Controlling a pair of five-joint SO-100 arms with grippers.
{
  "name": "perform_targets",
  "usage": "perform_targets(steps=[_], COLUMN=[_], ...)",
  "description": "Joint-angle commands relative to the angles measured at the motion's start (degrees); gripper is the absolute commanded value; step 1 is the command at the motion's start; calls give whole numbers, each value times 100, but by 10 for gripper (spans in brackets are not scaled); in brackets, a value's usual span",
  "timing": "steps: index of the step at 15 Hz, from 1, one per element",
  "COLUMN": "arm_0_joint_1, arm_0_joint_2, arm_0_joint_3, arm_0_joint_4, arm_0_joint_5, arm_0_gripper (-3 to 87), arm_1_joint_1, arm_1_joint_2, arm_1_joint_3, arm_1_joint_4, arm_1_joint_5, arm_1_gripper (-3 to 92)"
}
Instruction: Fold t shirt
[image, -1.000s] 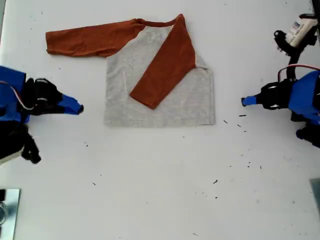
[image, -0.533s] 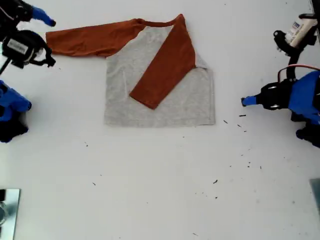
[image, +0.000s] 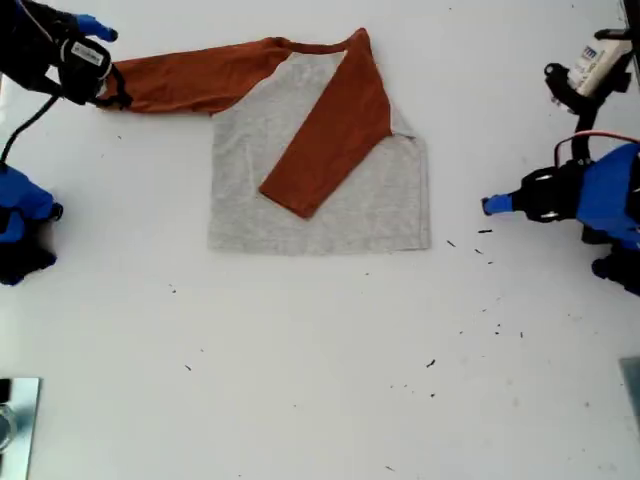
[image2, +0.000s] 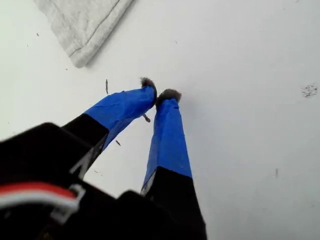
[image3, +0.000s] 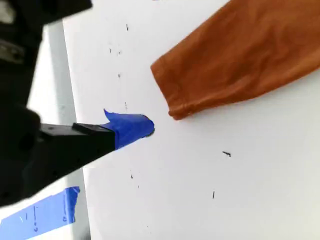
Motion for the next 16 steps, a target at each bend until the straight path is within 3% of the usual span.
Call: perform_targets(steps=[1, 5, 7, 9, 12, 16], arm_0_joint_1=[-167, -220, -211, -158, 343, 2725], arm_0_joint_2=[-105, -853, -1318, -976, -123, 325], arm_0_joint_3=[457, 1037, 958, 861, 352, -1222], arm_0_joint_4=[-773, -1767, -1995, -2021, -1433, -633], arm_0_joint_5=[62, 167, 272, 316, 88, -1283], arm_0_gripper=[376, 272, -2, -3, -3, -3], arm_1_joint_1=[-70, -123, -132, -193, -211, -167], arm_1_joint_2=[62, 62, 62, 62, 62, 62], arm_1_joint_3=[316, 316, 316, 316, 316, 316], arm_1_joint_4=[-53, -35, -26, -26, -18, -18], arm_1_joint_5=[-132, -79, -62, -26, 0, 0], arm_1_gripper=[36, 36, 36, 36, 36, 36])
